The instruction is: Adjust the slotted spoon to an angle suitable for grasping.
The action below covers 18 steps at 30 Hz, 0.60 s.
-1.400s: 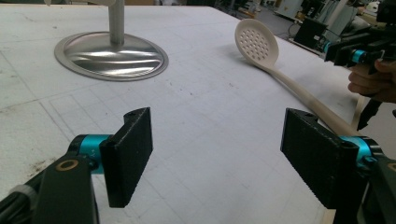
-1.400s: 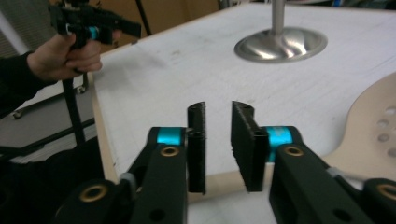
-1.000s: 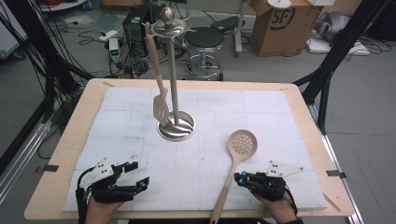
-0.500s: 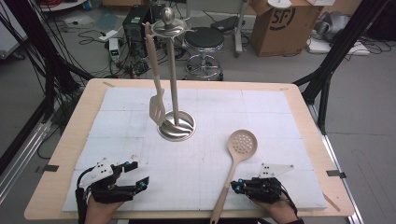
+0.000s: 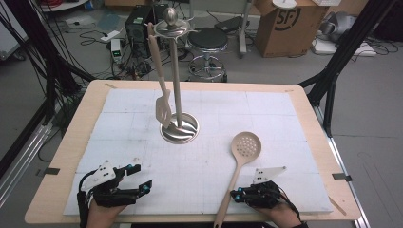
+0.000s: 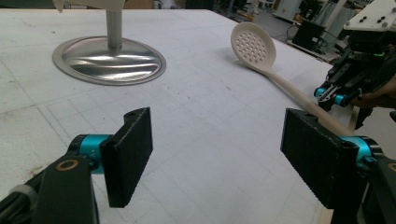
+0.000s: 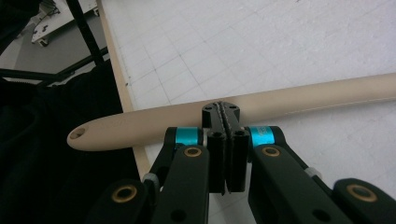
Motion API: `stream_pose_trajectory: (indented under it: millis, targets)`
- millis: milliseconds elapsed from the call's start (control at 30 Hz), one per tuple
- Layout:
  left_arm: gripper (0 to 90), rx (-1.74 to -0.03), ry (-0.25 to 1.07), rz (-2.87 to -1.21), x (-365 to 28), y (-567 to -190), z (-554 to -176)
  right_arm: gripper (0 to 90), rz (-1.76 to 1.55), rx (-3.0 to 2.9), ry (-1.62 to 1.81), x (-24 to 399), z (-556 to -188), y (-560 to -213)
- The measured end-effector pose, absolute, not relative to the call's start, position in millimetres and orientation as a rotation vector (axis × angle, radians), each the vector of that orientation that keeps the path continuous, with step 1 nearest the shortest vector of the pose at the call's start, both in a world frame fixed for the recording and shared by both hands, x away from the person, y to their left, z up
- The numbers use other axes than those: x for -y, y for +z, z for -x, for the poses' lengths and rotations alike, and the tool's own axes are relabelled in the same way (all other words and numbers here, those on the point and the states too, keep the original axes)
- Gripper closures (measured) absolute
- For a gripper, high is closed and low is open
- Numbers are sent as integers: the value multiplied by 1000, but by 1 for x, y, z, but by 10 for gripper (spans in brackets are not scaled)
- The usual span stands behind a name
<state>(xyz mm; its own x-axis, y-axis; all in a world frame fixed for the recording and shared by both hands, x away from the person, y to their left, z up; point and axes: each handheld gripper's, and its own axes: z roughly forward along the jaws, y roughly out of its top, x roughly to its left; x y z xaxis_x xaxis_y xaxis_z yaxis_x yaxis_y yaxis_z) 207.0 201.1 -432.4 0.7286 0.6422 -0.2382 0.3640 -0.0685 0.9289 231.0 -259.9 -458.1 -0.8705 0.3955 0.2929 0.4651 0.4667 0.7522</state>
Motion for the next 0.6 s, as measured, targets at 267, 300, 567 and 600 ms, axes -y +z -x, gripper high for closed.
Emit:
stream_pose_trajectory:
  millis: [267, 300, 567, 600]
  targets:
    - [258, -809, 279, -1686, -200, -432, -208, 898, 767, 2615, -1386, 259, -232, -458]
    - [258, -810, 278, -1686, -200, -432, -207, 899, 769, 2618, -1383, 259, -232, -458]
    - [258, -810, 279, -1685, -201, -432, -208, 899, 718, 2612, -1343, 256, -231, -458]
    - [258, -811, 278, -1682, -201, -432, -207, 899, 711, 2612, -1334, 255, -231, -458]
